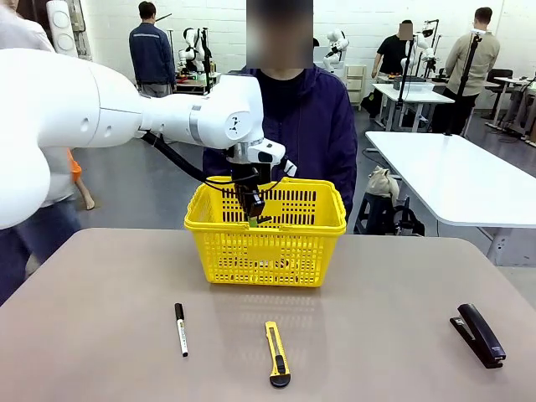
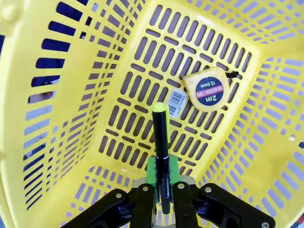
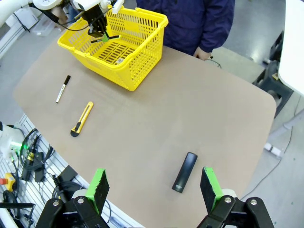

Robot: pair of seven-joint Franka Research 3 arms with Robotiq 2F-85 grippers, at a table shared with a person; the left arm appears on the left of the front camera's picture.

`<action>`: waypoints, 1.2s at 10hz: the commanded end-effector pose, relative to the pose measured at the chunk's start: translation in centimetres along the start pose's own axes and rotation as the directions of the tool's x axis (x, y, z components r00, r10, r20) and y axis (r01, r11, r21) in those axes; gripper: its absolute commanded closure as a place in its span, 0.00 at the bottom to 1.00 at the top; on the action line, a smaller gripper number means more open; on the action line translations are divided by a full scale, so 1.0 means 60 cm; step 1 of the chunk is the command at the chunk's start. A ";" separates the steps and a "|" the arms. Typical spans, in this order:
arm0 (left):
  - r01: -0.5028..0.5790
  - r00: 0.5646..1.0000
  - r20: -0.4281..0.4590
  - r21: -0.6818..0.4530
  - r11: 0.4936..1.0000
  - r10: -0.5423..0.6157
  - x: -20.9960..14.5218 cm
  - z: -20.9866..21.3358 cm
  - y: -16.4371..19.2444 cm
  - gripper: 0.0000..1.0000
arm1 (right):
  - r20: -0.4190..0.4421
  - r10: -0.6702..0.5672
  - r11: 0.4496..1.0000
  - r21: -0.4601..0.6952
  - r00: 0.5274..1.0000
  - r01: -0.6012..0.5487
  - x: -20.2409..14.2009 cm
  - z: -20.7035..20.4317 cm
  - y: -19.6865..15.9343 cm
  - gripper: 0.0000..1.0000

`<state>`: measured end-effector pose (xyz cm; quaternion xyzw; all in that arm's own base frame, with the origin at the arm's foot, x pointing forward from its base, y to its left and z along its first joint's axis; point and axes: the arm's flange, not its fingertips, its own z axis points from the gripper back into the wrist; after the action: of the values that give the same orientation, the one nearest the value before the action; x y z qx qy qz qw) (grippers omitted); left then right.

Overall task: Place the items the person wants into the basket.
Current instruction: Pick up the item the person points to and place it in the Market Basket.

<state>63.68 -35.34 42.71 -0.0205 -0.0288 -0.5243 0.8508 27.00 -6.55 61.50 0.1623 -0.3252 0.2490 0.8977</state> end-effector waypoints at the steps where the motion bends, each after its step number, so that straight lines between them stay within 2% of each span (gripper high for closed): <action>1: 0.035 0.999 -0.025 0.013 0.999 -0.035 0.023 0.004 0.012 0.89 | -0.019 -0.011 1.000 -0.029 1.000 0.010 0.000 -0.003 0.000 0.00; 2: 0.038 0.999 -0.034 0.013 0.999 -0.038 0.026 -0.001 0.011 0.89 | -0.019 -0.011 1.000 -0.029 1.000 0.010 0.000 -0.003 0.000 0.00; 5: 0.049 0.998 -0.039 0.007 0.999 -0.049 0.026 -0.004 0.009 0.00 | -0.019 -0.011 1.000 -0.029 1.000 0.010 0.000 -0.003 0.000 0.00; 7: 0.050 0.998 -0.035 0.008 0.999 -0.050 0.024 -0.001 0.008 0.00 | -0.019 -0.011 1.000 -0.029 1.000 0.010 0.000 -0.003 0.000 0.00; 8: 0.046 0.998 -0.032 0.006 0.999 -0.046 0.022 0.003 0.008 0.07 | -0.019 -0.011 1.000 -0.029 1.000 0.010 0.000 -0.003 0.000 0.00; 9: 0.046 0.999 -0.027 0.004 0.999 -0.046 0.021 0.008 0.007 0.00 | -0.019 -0.011 1.000 -0.029 1.000 0.010 0.000 -0.003 0.000 0.00; 12: 0.042 0.999 -0.026 -0.005 0.999 -0.042 0.021 0.012 0.007 0.00 | -0.019 -0.011 1.000 -0.029 1.000 0.010 0.000 -0.003 0.000 0.00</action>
<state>64.00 -35.99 42.88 -0.0157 -0.0241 -0.5328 0.8458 27.00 -6.55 61.50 0.1624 -0.3252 0.2489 0.8977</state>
